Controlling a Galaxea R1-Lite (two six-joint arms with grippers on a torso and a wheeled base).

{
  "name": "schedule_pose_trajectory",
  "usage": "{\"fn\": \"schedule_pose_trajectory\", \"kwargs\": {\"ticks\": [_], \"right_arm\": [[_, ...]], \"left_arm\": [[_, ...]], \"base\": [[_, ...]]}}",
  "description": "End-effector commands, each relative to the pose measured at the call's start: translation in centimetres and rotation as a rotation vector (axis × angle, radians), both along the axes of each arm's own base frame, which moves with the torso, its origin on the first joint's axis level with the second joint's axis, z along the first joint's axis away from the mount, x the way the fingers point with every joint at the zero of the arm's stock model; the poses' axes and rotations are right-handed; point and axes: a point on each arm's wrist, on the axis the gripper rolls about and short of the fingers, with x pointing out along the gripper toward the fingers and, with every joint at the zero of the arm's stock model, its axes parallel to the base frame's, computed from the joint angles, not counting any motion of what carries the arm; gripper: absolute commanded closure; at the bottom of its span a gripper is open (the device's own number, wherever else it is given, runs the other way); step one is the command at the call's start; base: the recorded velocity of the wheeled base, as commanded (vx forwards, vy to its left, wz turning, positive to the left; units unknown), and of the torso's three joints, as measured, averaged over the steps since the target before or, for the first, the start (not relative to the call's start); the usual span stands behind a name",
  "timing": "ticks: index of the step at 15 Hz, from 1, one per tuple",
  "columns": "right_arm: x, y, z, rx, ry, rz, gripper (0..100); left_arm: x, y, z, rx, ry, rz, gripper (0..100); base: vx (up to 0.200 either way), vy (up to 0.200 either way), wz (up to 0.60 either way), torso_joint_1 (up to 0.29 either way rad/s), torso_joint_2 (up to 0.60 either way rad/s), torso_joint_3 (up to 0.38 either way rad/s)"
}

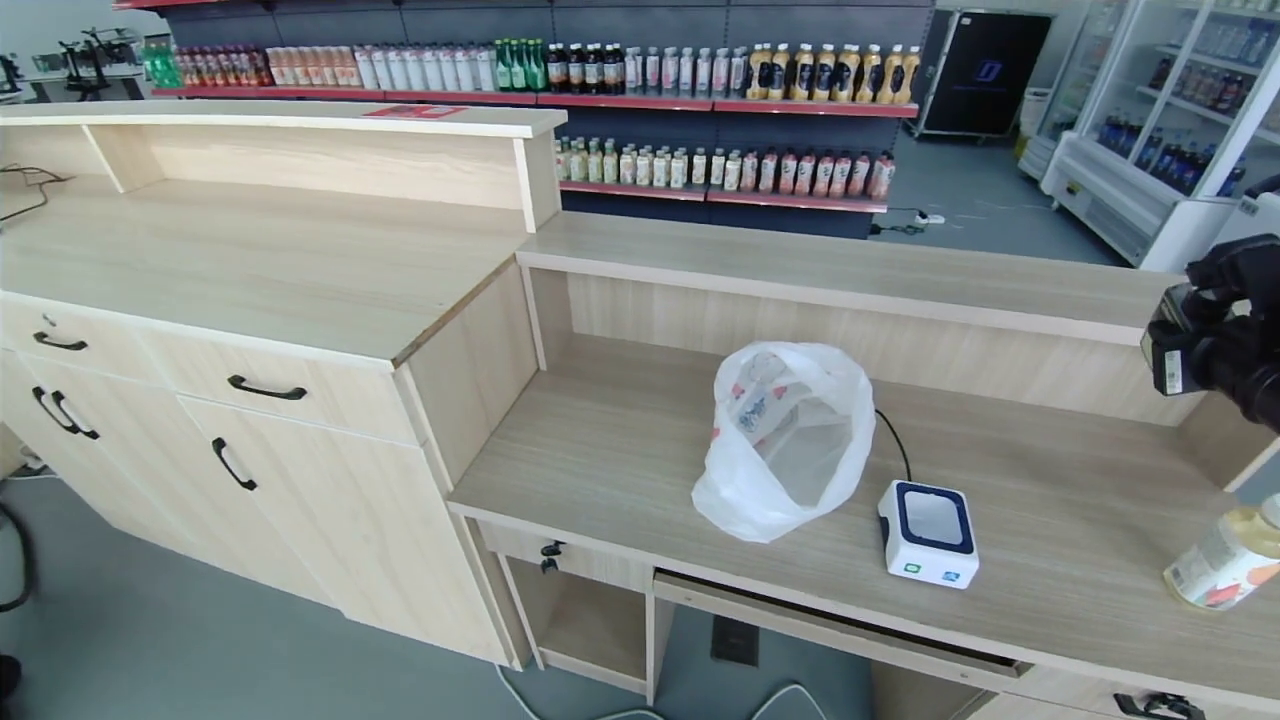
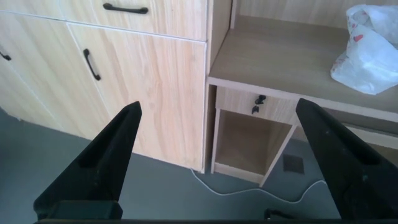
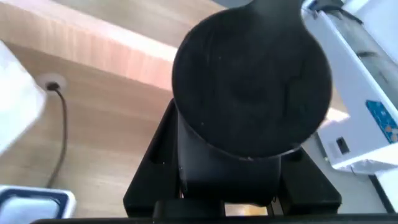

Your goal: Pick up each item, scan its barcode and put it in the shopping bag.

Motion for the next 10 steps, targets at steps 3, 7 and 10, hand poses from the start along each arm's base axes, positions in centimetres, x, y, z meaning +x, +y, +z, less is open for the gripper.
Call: {"fn": "schedule_pose_trajectory", "kwargs": {"ticks": [3,7,10], "right_arm": [[6.0,2.6,0.1,0.017,-0.072,0.041,100],[9.3,5.8,-6.8,0.245,0.093,0.377,100],[9.5,6.1,-10.6,0.299,0.226,0.38,100]], "left_arm": [[0.0,0.0,0.0,0.0,0.0,0.0,0],[0.0,0.0,0.0,0.0,0.0,0.0,0],[0.0,0.0,0.0,0.0,0.0,0.0,0]], "base": [[0.0,0.0,0.4,0.006,0.0,0.003],[0.0,0.0,0.0,0.0,0.0,0.0],[0.0,0.0,0.0,0.0,0.0,0.0]]}}
